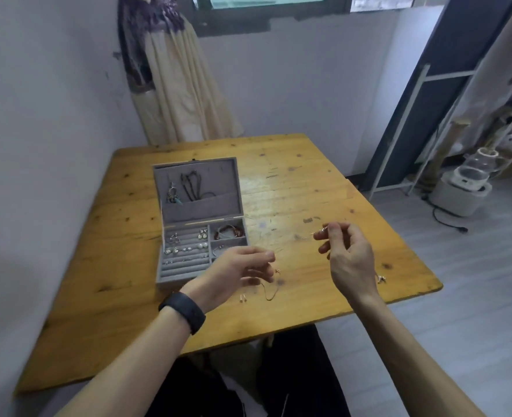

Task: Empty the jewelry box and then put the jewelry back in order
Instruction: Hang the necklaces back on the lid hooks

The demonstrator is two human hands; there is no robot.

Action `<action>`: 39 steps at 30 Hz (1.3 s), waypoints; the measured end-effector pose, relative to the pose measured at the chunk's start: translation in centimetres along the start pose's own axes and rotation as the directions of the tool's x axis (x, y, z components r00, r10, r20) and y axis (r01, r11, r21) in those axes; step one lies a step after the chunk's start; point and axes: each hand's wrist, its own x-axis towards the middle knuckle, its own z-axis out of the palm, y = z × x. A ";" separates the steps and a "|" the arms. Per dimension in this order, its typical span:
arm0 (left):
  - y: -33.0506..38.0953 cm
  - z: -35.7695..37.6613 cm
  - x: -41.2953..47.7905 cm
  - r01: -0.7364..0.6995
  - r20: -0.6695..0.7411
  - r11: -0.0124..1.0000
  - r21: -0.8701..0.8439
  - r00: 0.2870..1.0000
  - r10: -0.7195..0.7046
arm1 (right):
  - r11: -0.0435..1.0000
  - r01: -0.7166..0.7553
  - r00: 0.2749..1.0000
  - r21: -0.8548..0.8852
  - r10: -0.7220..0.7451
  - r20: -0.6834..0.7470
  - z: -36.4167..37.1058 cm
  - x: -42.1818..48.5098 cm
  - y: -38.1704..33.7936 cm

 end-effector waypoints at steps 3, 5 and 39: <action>1.0 -3.3 -1.6 -0.036 -0.094 0.992 0.123 0.994 0.048 | 1.000 -0.022 1.000 0.022 0.021 0.017 1.3 0.8 0.0; 1.6 -5.7 -2.6 -0.057 -0.165 0.984 0.167 0.983 0.085 | 0.999 -0.032 0.999 0.026 0.032 0.018 2.2 1.1 0.3; 20.1 -15.5 7.3 -0.091 -0.240 0.383 0.919 0.643 0.728 | 0.651 0.468 0.865 -0.598 -0.197 0.462 21.1 14.0 0.1</action>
